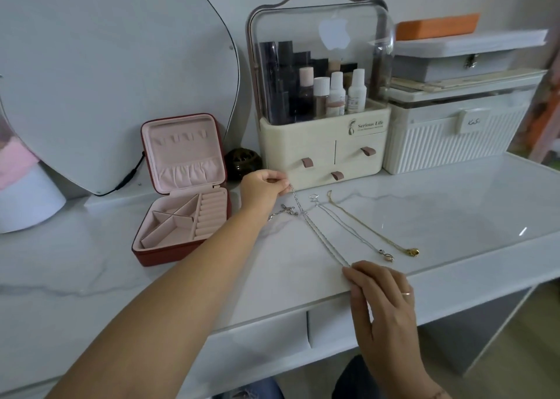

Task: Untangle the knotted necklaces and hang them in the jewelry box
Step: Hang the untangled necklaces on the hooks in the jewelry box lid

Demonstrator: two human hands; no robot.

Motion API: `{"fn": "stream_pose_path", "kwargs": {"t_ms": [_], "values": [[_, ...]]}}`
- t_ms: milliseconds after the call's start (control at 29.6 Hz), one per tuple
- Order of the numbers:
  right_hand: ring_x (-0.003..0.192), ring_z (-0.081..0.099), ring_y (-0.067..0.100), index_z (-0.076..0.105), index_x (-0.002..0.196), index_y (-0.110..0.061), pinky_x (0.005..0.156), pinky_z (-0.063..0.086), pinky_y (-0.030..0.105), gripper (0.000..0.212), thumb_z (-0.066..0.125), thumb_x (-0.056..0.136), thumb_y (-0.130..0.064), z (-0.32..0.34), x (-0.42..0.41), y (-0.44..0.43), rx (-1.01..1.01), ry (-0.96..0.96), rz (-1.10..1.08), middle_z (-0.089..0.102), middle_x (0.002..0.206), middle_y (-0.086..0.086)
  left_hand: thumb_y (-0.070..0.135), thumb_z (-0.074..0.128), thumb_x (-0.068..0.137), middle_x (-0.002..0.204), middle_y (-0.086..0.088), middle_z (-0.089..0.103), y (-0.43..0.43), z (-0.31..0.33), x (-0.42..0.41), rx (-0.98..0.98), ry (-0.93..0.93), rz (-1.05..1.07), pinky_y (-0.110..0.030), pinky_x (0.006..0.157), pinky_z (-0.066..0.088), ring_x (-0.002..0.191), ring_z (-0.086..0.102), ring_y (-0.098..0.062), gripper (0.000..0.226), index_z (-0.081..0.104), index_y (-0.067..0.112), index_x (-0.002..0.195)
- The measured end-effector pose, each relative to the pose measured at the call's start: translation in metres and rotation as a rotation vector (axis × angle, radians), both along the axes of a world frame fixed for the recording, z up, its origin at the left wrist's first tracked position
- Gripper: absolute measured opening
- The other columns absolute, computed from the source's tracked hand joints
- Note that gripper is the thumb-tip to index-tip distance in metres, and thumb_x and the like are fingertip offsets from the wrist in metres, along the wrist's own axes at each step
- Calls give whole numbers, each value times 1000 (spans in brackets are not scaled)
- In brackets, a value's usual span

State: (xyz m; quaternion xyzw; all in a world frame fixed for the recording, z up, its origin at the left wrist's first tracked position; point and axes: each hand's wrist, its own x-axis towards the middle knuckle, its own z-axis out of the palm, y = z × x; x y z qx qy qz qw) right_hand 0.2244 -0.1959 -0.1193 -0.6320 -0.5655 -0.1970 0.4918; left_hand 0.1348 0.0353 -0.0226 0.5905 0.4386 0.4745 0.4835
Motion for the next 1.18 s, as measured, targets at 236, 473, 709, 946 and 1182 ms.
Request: {"fn": "stream_pose_path", "kwargs": {"t_ms": [236,473,709,946,1182], "values": [[103,49,17,71,102,-11,88,40,36,28,47,91,-18,-2,-2,2,-17,10,-6,61,111,4,4,72,80,74,2,62,-3,-9,-7,68,236,0,-31,80,53,73,59,-15,12,66,15,81],[115,46,13,61,119,-17,94,43,37,33,43,93,-26,11,-4,-5,-39,171,85,49,124,-5,31,81,73,85,2,67,-11,3,-34,284,819,-237,-23,71,44,74,57,-9,28,72,14,93],[117,47,6,54,120,-22,97,36,11,35,39,93,-38,48,-2,-8,-22,357,134,47,124,-9,18,71,83,93,-8,72,-14,-3,-26,272,848,-177,-26,74,43,80,58,-16,11,74,8,88],[103,54,1,58,110,-25,88,41,11,20,50,94,-15,92,5,19,-109,476,243,55,113,-11,15,57,92,73,-1,64,-25,8,-40,195,726,-267,-22,69,42,67,57,-11,21,66,8,74],[98,58,7,62,117,-14,81,42,10,26,56,92,-10,132,-13,102,-581,628,550,66,111,0,10,63,89,73,-8,68,-43,36,-69,86,297,-343,-19,64,44,62,58,-11,5,65,8,85]]}}
